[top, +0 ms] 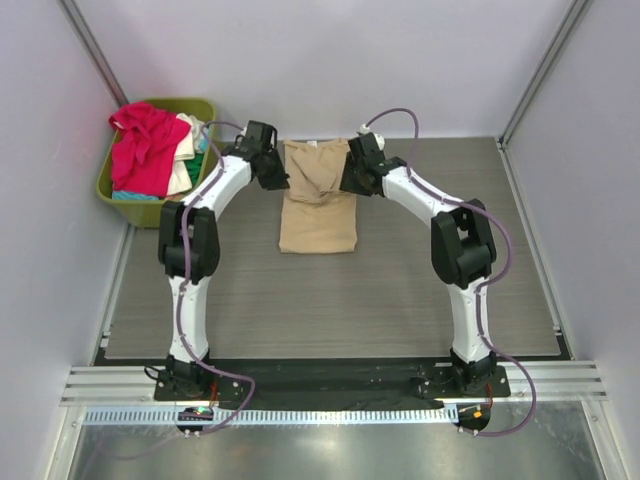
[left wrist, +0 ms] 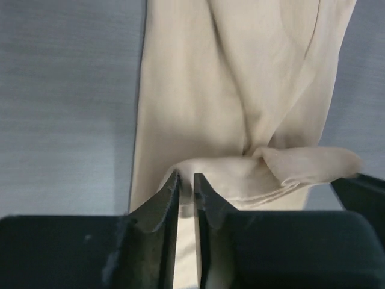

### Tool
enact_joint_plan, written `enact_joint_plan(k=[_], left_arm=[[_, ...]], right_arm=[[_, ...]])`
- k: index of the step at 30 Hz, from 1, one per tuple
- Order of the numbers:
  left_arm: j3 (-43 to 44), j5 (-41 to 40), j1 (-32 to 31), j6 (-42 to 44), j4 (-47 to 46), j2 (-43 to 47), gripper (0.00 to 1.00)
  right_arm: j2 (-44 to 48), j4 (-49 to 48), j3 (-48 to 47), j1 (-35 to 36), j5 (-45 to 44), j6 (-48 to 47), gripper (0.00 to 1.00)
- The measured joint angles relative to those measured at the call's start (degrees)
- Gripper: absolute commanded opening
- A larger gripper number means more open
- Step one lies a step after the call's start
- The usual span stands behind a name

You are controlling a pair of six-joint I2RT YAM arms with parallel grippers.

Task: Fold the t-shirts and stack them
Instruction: Fold the tshirt

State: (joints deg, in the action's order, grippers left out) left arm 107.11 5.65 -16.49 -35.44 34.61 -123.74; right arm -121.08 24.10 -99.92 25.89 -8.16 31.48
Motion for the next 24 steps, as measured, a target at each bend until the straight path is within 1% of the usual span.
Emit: enact_joint_plan(k=[1, 2, 3, 4, 5, 6, 7, 8, 9, 10, 11, 13, 14, 16, 18, 20, 22, 24], left_arm=[[3.13, 0.66, 0.33, 0.02, 0.94, -2.47, 0.36], [7.5, 1.38, 0.83, 0.31, 2.32, -5.66, 0.43], [12.92, 2.23, 1.38, 0.04, 4.76, -9.2, 0.5], [18.4, 2.99, 1.97, -0.17, 6.29, -12.59, 0.72], [24.2, 3.93, 2.67, 0.0, 8.39, -15.8, 0.78], [30.71, 5.05, 3.45, -0.59, 10.73, -19.23, 0.79], [34.75, 5.7, 4.13, -1.14, 11.65, -21.09, 0.79], [36.61, 6.29, 4.83, -1.44, 12.37, -21.64, 0.79], [36.41, 6.67, 5.55, -1.6, 12.83, -20.7, 0.8], [34.25, 7.04, 5.95, -1.64, 12.31, -19.06, 0.81], [28.46, 7.19, 6.56, -1.66, 10.73, -15.15, 0.81], [16.15, 7.5, 7.41, -1.9, 8.41, -6.71, 0.8], [8.81, 7.54, 7.63, -1.99, 6.82, -1.73, 0.8], [-1.73, 8.15, 7.54, -2.25, 4.74, 6.1, 0.79], [-12.92, 9.33, 7.08, -3.08, 0.2, 13.84, 0.79], [-22.73, 10.47, 6.58, -3.65, -4.46, 19.69, 0.78], [-31.76, 11.45, 5.79, -4.66, -8.28, 24.02, 0.78], [-37.57, 11.67, 5.07, -4.92, -10.91, 25.68, 0.78]], right_arm=[[-1.92, 1.27, -2.58, -0.5, 0.9, -0.7, 0.69], [-3.96, 2.19, -5.73, -0.94, 1.64, -1.01, 0.73], [-6.6, 2.34, -9.84, -1.53, 2.6, -1.38, 0.75], [-9.6, 4.63, -15.39, -2.23, 3.08, -1.73, 0.75], [-12.11, 6.69, -20.81, -2.78, 3.39, -2.01, 0.76], [-14.49, 7.58, -25.9, -3.37, 3.72, -2.16, 0.76], [-15.87, 8.5, -30.05, -4.07, 3.93, -2.43, 0.76], [-15.98, 9.22, -31.76, -4.59, 4.09, -2.71, 0.77], [-15.15, 9.94, -32.44, -5.05, 4.09, -2.95, 0.77], [-13.64, 9.64, -31.47, -5.51, 4.2, -3.02, 0.77], [-11.5, 9.31, -29.44, -5.92, 4.28, -3.08, 0.77], [-5.42, 8.39, -21.51, -6.58, 5.01, -2.97, 0.77], [-1.42, 5.9, -15.47, -6.73, 5.95, -2.82, 0.77], [5.81, 3.37, -3.74, -6.62, 8.39, -2.08, 0.76], [11.47, 0.35, 7.06, -6.19, 11.15, -0.96, 0.76], [14.69, -3.39, 16.44, -5.66, 14.16, 0.15, 0.74], [15.54, -6.32, 24.61, -4.96, 17.03, 1.36, 0.73], [15.45, -8.2, 30.91, -4.17, 19.12, 2.19, 0.73]])
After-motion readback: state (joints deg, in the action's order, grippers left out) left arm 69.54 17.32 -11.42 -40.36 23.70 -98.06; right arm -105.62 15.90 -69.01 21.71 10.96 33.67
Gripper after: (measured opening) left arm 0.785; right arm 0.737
